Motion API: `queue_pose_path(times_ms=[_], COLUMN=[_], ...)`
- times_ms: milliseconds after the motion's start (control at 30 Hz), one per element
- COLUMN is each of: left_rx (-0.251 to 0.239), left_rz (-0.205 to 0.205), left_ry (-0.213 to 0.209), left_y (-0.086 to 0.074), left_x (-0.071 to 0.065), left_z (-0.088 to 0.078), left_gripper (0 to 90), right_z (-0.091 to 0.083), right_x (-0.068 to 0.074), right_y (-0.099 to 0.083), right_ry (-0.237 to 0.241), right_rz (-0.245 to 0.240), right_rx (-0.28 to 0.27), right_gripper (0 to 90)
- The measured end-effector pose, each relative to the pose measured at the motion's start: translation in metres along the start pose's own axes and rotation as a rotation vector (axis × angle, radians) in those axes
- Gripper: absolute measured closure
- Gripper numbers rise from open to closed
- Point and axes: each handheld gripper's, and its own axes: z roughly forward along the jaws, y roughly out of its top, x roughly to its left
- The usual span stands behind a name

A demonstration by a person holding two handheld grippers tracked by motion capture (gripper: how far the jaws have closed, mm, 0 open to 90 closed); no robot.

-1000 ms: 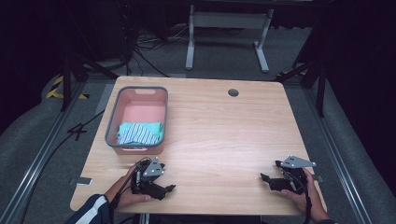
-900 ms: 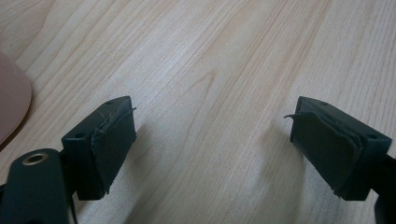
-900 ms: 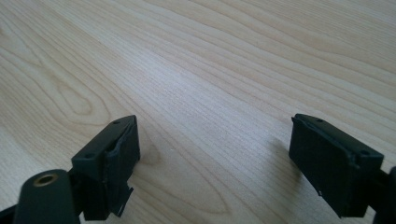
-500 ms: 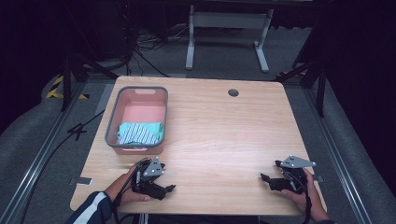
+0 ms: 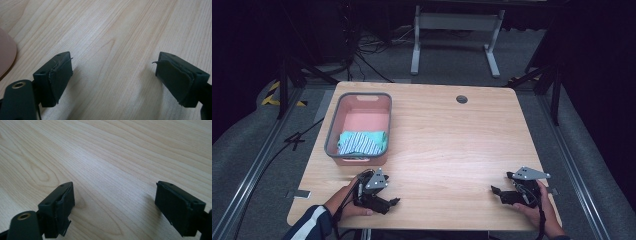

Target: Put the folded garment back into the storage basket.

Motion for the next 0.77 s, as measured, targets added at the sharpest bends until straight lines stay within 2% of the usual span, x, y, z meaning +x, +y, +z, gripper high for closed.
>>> queue_pose_path(times_ms=[767], left_rx=[-0.004], left_rz=[0.004], left_ry=[-0.001], left_y=[0.0010], left_x=[0.0003], left_z=[0.0013], left_gripper=[13.8], right_z=[0.0000], right_x=[-0.0001], right_y=[0.0000], right_ry=[0.002], right_rz=[0.000], right_rx=[0.000], right_gripper=[16.6])
